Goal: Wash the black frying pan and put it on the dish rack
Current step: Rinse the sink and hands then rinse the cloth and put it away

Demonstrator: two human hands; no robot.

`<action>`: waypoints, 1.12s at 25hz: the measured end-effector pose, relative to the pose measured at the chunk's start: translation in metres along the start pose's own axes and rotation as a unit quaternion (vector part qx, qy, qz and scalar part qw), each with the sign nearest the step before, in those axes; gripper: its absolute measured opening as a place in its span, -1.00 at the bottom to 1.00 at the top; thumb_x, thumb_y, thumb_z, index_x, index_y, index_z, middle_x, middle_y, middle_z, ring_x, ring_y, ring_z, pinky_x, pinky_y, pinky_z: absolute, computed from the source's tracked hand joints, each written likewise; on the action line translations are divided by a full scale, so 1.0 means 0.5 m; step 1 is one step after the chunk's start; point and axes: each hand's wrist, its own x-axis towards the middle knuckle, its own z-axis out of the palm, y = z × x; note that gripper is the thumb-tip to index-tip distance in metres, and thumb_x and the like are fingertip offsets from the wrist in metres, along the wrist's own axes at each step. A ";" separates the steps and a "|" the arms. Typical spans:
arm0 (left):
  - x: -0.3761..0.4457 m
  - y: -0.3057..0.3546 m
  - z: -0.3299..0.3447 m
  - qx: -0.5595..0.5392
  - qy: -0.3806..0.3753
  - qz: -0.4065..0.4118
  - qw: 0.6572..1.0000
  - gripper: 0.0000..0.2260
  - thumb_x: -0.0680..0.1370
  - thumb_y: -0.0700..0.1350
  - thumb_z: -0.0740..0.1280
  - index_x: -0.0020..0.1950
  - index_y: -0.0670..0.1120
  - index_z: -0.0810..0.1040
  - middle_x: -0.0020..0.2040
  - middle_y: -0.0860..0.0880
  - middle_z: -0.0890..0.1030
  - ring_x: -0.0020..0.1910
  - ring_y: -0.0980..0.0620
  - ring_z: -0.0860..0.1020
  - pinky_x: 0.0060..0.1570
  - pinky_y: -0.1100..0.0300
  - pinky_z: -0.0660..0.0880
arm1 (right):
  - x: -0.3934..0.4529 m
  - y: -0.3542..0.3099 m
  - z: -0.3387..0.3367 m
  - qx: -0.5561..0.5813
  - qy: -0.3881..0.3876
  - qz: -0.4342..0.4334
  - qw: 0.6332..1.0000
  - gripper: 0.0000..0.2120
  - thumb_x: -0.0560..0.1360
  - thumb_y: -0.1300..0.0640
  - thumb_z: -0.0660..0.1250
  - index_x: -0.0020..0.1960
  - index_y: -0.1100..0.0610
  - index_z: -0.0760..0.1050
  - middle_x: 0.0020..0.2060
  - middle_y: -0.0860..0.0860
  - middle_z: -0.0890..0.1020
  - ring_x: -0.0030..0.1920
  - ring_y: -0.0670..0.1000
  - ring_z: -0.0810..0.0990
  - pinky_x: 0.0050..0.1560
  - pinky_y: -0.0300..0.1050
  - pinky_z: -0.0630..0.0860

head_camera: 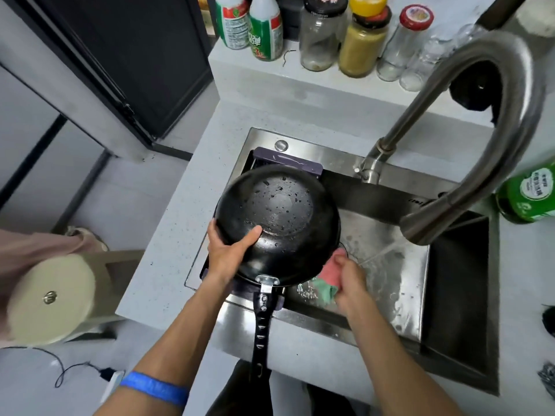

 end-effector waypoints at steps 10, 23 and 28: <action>0.051 0.056 -0.072 0.241 0.028 0.050 0.969 -0.01 0.24 0.43 0.43 0.55 0.17 0.09 0.54 0.00 0.12 0.52 -0.07 0.01 0.47 -0.18 0.10 | -0.017 0.070 0.074 -0.065 0.047 -0.080 0.994 -0.86 0.58 0.30 0.25 -0.08 0.13 0.52 -0.15 0.14 0.63 -0.25 0.06 0.58 -0.30 -0.14 0.48; 0.091 0.138 -0.006 0.497 -0.117 0.352 0.784 -0.29 0.37 0.39 0.34 0.46 0.17 0.34 0.56 0.11 0.12 0.53 0.09 -0.03 0.51 -0.05 -0.12 | 0.160 -0.283 0.471 -0.570 -0.086 -0.504 0.643 -0.81 0.58 0.03 0.32 0.13 -0.10 0.66 0.26 -0.04 0.59 0.33 0.10 0.44 0.42 0.13 0.25; 0.098 0.130 0.002 0.483 -0.119 0.352 0.793 -0.30 0.37 0.40 0.33 0.45 0.19 0.35 0.57 0.14 0.08 0.53 0.14 -0.07 0.51 0.02 -0.20 | 0.192 -0.286 0.456 -0.669 -0.227 -0.300 0.641 -0.53 0.69 -0.19 -0.05 0.52 -0.10 0.34 0.62 -0.01 -0.01 0.61 0.11 -0.18 0.49 0.13 -0.37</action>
